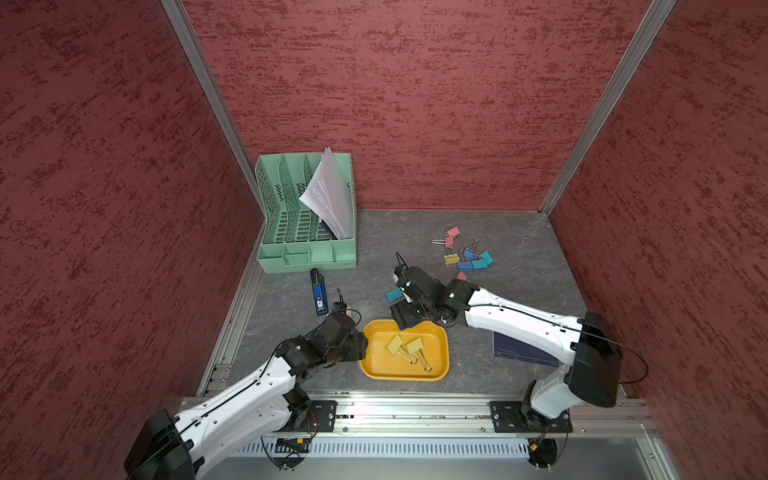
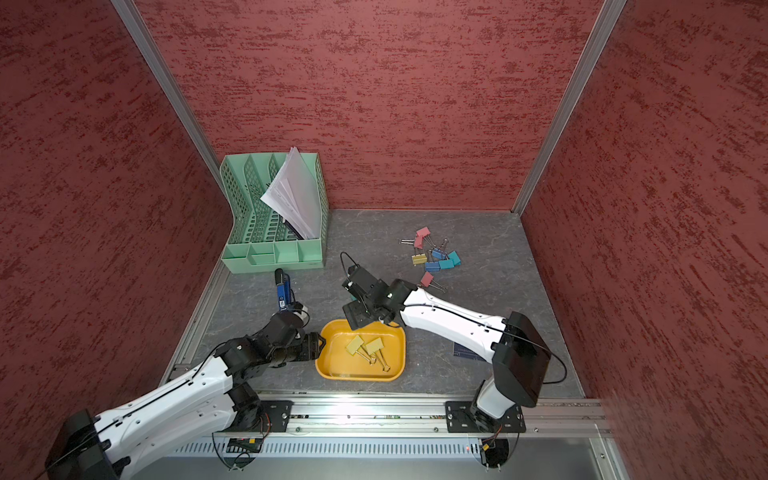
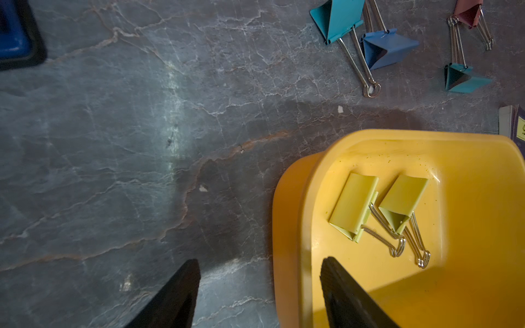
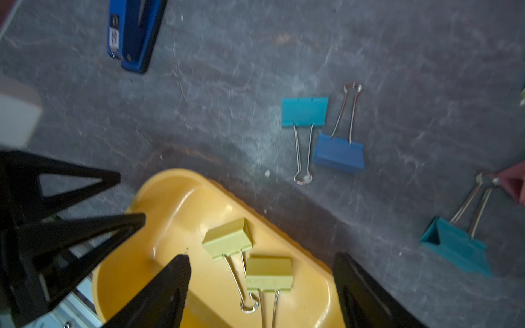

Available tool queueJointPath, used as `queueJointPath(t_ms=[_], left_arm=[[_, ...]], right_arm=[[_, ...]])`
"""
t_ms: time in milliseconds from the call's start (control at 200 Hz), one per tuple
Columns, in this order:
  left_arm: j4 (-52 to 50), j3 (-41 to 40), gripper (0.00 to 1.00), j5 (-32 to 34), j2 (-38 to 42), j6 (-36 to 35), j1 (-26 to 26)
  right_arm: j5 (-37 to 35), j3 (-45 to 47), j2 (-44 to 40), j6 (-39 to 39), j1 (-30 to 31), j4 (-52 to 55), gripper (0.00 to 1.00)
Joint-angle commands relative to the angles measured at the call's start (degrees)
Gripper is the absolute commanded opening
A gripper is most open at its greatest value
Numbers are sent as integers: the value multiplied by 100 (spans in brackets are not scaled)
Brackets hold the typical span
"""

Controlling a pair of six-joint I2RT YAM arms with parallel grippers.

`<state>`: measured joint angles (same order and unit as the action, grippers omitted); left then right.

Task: Put the binder clips in the storage box
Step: Pick up the binder clip at the center of the board.

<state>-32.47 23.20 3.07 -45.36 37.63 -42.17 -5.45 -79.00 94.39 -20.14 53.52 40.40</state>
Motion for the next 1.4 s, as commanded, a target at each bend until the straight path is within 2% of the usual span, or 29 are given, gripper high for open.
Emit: queueJointPath(t_ms=[0,195,466,1132,1398], left_arm=[[15,-87,71,62,146,-45,-25],[-7,-115,71,62,282,-28,-19],[24,-97,72,37,164,-42,-28],[51,-99,72,44,107,-44,-28],[52,-95,72,44,90,-43,-29]], right_arm=[[27,-559,643,552,-274,167,85],[173,-1169,1711,696,-659,107,85],[308,-1566,2450,676,-858,-15,86],[604,-1618,3047,561,-896,-348,85],[580,-1775,3264,573,-896,-364,80]])
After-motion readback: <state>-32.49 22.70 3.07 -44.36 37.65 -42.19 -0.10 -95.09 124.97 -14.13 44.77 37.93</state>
